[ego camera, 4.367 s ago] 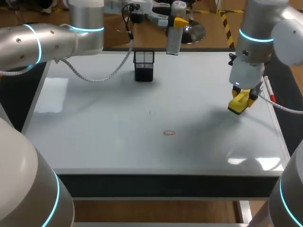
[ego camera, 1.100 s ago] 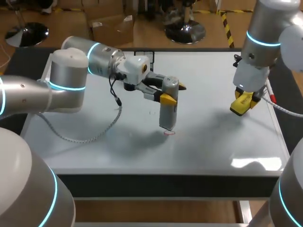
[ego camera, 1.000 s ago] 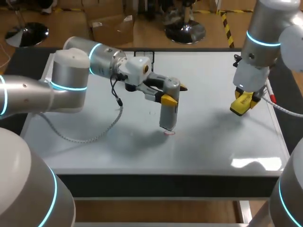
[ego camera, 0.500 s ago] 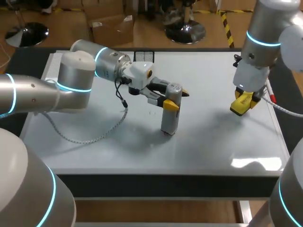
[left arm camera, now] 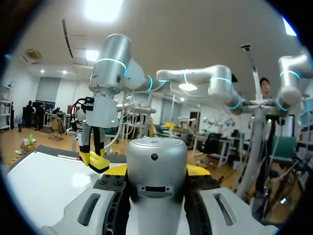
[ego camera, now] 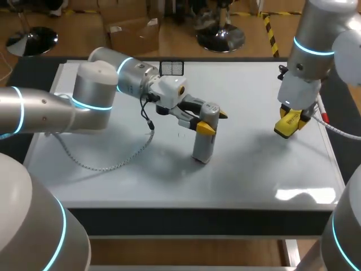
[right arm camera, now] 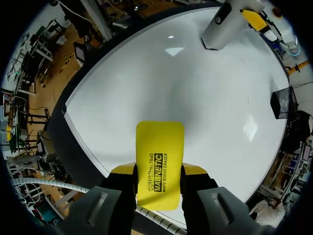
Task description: Pick up the inspection probe, press it on each red-marked spot on the whiteboard one by one, put down the probe, pick up the eraser, and wipe off all the red marks.
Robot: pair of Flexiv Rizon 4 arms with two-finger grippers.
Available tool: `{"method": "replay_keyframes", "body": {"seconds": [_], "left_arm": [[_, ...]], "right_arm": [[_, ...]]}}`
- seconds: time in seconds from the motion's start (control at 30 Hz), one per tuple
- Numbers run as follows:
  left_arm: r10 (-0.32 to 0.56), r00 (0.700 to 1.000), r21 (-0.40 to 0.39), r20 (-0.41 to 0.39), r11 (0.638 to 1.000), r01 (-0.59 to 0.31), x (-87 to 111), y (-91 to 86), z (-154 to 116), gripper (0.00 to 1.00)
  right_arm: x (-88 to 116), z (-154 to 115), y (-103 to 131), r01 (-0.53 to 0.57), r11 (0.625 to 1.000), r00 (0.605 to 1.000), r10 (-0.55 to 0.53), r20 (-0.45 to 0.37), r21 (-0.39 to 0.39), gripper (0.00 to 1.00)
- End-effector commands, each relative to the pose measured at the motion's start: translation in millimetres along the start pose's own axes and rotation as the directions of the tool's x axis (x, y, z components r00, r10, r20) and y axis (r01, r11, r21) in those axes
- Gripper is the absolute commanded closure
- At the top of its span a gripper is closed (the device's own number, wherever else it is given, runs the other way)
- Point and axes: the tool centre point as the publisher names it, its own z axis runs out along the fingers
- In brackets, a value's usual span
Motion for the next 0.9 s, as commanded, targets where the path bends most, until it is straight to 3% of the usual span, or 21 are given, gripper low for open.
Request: {"method": "replay_keyframes", "body": {"seconds": [0.03, 0.9], "left_arm": [[0.001, 1.000, -0.006, -0.007, 1.000, -0.001, -3.4, -0.7, -0.1, 1.00], [0.030, 0.999, -0.106, -0.019, 0.994, -0.032, 2.0, 6.2, -1.1, 1.00]], "right_arm": [[0.2, -0.5, -0.3, 0.001, 1.000, 1.000, -0.001, -0.002, 0.002, 1.00], [0.2, -0.5, -0.3, 0.001, 1.000, 1.000, -0.001, -0.002, 0.002, 1.00]]}}
